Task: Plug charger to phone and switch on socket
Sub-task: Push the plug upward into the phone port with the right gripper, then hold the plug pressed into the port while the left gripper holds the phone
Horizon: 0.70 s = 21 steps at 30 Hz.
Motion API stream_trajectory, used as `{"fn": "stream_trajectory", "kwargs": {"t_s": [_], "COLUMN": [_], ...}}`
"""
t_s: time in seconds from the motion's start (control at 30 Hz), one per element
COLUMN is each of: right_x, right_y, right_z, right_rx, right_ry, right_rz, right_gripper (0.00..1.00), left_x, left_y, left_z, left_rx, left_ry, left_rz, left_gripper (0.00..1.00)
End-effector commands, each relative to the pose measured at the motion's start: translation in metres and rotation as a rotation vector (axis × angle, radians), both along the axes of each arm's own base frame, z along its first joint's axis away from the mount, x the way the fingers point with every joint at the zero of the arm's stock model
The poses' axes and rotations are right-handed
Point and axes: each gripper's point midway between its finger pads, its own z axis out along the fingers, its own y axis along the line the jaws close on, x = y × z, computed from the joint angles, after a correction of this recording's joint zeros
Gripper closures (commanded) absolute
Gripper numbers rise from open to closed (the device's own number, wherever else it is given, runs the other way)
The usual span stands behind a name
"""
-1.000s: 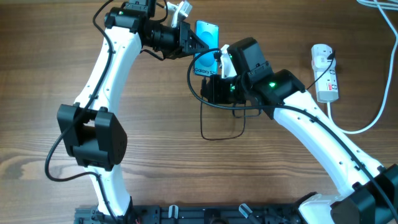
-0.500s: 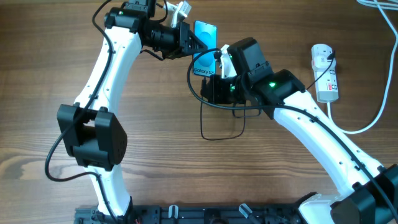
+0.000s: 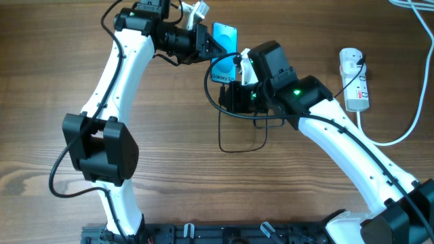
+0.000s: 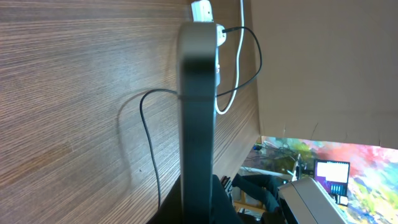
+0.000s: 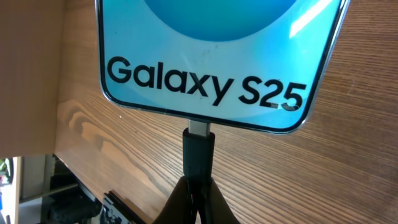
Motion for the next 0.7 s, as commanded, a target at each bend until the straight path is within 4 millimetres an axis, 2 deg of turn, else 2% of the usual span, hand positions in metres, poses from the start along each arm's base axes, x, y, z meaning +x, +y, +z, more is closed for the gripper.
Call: {"fn": "stream_trajectory", "kwargs": {"t_s": [0.0, 0.67], "right_x": [0.0011, 0.0055], "right_y": [0.0045, 0.0012], "right_z": [0.015, 0.0154], "right_rx": [0.038, 0.038], "right_ry": [-0.023, -0.024], "right_rz": [0.005, -0.017], "right_gripper": [0.96, 0.96], "left_x": [-0.0015, -0.002], "left_y": [-0.0053, -0.0052], "left_z": [0.0048, 0.0046], "left_rx": [-0.032, -0.031], "left_ry": [-0.021, -0.018], "left_rz": [-0.031, -0.031], "left_gripper": [0.96, 0.96]}}
